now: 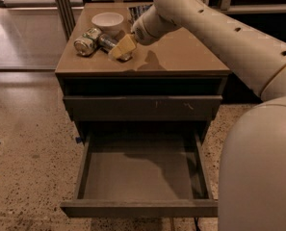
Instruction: Place redbull can into middle drawer
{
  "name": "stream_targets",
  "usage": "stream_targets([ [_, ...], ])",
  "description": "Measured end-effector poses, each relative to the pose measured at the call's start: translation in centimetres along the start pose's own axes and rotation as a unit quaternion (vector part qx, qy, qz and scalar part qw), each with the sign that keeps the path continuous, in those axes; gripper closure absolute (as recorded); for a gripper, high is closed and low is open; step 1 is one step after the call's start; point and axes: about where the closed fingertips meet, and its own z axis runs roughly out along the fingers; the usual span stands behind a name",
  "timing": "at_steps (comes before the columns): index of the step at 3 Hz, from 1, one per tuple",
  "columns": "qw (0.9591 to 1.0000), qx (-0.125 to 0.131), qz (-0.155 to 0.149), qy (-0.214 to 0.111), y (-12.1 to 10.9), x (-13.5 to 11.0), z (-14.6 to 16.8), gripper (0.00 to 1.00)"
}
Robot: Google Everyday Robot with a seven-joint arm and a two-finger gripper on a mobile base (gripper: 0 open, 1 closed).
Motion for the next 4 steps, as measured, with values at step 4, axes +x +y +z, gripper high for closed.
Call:
stream_targets([
  [4,0.998,-0.057,-0.024,0.012,3.8,-2.1,6.6,0.0],
])
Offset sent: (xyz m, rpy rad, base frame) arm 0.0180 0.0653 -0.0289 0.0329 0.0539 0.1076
